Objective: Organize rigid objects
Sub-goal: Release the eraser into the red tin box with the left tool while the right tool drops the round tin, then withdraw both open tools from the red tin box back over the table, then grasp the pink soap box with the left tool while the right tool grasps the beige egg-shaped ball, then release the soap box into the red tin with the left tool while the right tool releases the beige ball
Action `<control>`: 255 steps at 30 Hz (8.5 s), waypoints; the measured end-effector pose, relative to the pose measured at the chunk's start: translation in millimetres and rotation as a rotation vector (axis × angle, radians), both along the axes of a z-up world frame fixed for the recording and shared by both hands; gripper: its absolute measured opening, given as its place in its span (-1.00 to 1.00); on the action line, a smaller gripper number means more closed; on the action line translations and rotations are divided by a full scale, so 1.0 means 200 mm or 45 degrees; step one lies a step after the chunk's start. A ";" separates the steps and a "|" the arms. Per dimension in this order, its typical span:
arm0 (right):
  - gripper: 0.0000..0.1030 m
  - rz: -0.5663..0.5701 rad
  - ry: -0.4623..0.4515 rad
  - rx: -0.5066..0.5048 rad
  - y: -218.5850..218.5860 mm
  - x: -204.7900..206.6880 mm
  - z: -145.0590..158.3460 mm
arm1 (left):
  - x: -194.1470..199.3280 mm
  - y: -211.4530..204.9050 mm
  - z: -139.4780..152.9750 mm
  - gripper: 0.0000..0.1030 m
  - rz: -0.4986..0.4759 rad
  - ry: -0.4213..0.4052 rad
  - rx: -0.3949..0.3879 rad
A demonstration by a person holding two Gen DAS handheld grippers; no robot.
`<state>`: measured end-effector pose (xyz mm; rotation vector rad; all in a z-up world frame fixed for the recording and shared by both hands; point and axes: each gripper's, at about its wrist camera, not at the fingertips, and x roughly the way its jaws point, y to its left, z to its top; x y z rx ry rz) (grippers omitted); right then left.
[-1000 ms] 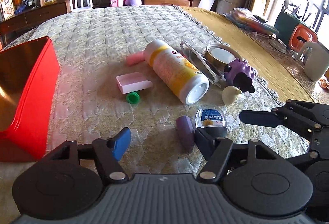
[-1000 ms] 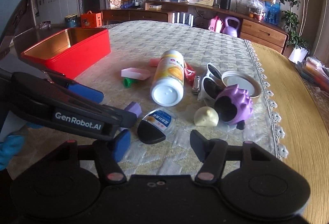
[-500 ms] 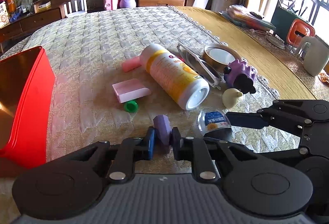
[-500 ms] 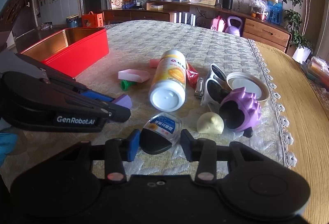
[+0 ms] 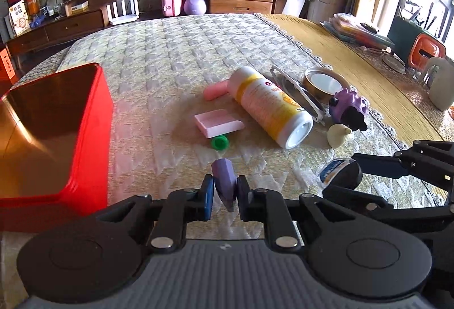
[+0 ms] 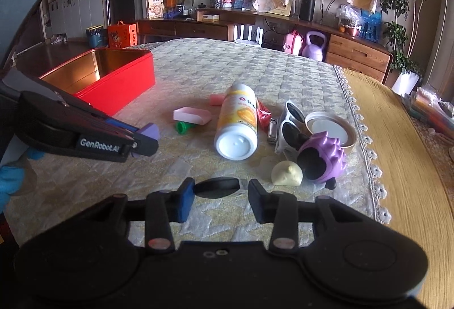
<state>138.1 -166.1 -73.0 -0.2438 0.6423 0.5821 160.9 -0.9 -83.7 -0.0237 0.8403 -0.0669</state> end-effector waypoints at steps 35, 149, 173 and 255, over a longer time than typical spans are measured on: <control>-0.22 0.318 -0.128 0.139 0.76 0.01 0.41 | -0.10 0.82 0.36 -0.67 0.321 -0.094 0.100; 0.94 -0.176 -0.040 0.219 -0.07 -0.04 0.17 | 0.00 0.11 0.16 0.63 0.109 -0.120 -0.046; 0.47 -0.173 0.097 0.122 -0.04 0.24 -0.08 | 0.33 0.05 -0.11 0.63 0.088 -0.037 -0.006; -0.42 0.022 -0.060 0.143 0.47 -0.07 0.40 | -0.20 0.52 0.36 -0.16 0.149 -0.191 -0.002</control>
